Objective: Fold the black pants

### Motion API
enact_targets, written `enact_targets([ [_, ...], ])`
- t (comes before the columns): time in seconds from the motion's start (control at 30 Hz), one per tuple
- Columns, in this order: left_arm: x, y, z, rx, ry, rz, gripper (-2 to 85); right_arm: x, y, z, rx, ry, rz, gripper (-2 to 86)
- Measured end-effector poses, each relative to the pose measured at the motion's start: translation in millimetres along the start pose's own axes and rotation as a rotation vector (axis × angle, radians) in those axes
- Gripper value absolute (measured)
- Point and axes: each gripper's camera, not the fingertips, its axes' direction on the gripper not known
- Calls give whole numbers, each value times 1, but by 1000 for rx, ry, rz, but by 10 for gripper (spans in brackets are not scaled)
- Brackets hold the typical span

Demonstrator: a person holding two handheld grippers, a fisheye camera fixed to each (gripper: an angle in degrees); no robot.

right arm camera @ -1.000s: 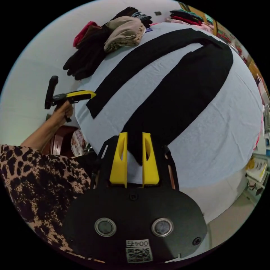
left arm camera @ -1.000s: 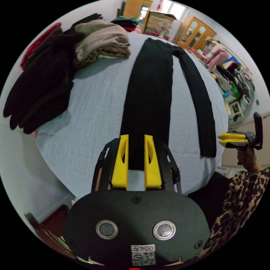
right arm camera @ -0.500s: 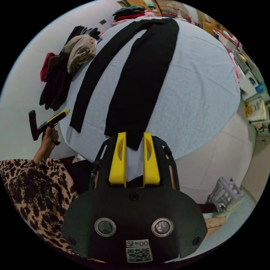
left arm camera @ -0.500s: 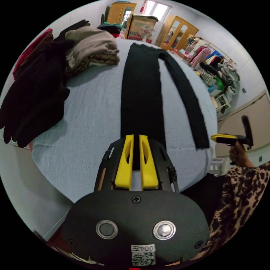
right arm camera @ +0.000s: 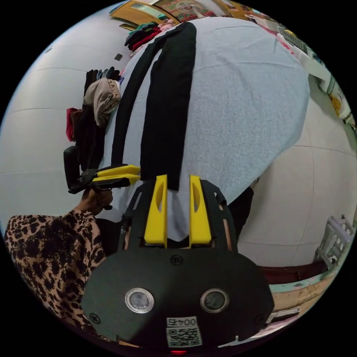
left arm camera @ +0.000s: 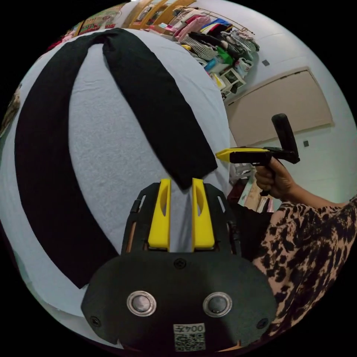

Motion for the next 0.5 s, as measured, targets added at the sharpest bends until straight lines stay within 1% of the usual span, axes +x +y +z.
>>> enact_targets([
  [0.13,-6,-14,7,-5,21,-52,48,5,-2,10,-11,-4,-27,67],
  [0.17,-9,-17,8,-4,20,-74,41,5,-4,16,-39,-17,-51,52],
  [0.23,-12,-23,10,-21,48,-112,35,2,-5,21,-61,25,-71,34],
  [0.3,-9,-31,6,-16,120,-144,31,1,-3,10,-64,99,-102,22],
  [0.37,-3,-41,9,-29,149,-130,29,4,2,-6,-49,175,-122,18],
  [0.43,4,-52,21,-63,125,-84,28,14,6,-15,-47,224,-140,17],
  [0.5,3,-65,45,-125,110,-92,27,31,6,-9,-96,253,-113,24],
])
